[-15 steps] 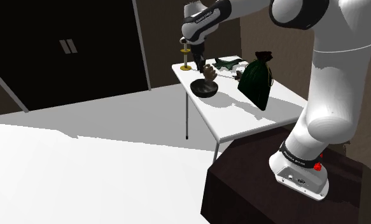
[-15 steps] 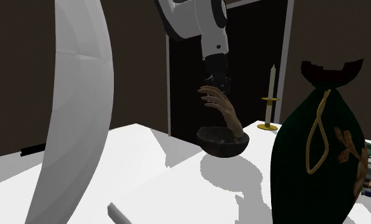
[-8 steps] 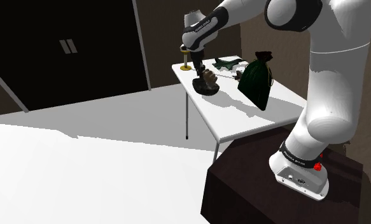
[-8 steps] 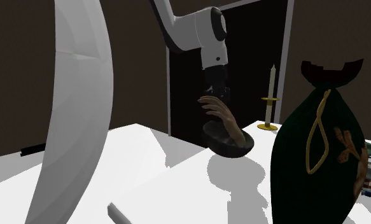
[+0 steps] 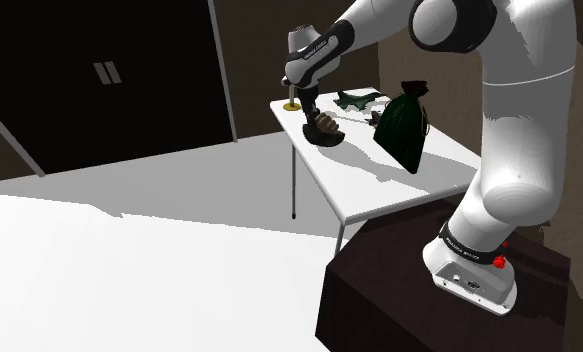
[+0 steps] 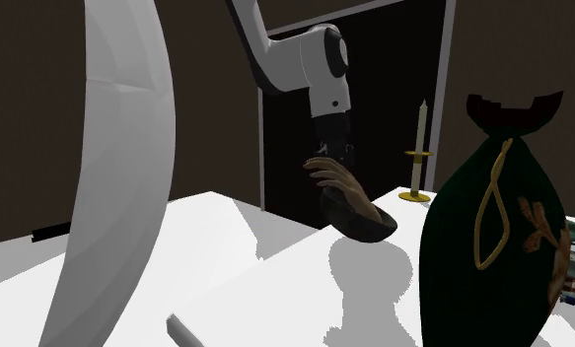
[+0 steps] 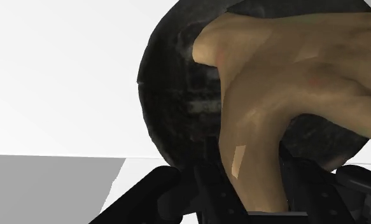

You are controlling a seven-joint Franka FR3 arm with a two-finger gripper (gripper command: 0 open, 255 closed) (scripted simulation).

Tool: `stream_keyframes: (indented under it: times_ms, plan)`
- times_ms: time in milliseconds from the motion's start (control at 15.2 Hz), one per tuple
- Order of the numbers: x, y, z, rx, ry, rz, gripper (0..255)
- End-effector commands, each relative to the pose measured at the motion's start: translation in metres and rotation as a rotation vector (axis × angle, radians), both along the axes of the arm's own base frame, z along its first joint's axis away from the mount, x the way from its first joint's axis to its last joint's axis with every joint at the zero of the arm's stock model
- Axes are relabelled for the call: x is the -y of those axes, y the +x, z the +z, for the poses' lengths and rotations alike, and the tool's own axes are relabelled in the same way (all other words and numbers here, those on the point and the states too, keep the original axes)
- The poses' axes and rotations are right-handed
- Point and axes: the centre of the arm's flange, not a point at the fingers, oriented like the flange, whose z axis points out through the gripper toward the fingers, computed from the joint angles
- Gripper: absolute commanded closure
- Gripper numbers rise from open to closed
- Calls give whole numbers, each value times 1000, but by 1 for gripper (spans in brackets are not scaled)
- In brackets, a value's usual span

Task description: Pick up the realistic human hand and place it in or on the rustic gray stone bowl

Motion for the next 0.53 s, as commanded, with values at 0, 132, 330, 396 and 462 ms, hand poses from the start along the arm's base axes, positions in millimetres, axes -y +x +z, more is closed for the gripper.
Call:
stream_keyframes:
  times_ms: [0,132,330,396,462]
  plan:
    - [5,-3,-10,-19,-1,-7,255]
    - [5,-3,-10,-19,-1,-7,255]
    - [2,-2,-10,-19,-1,-7,0]
    - [1,-5,-9,-19,-1,-7,0]
    - [1,-5,-9,-19,-1,-7,0]
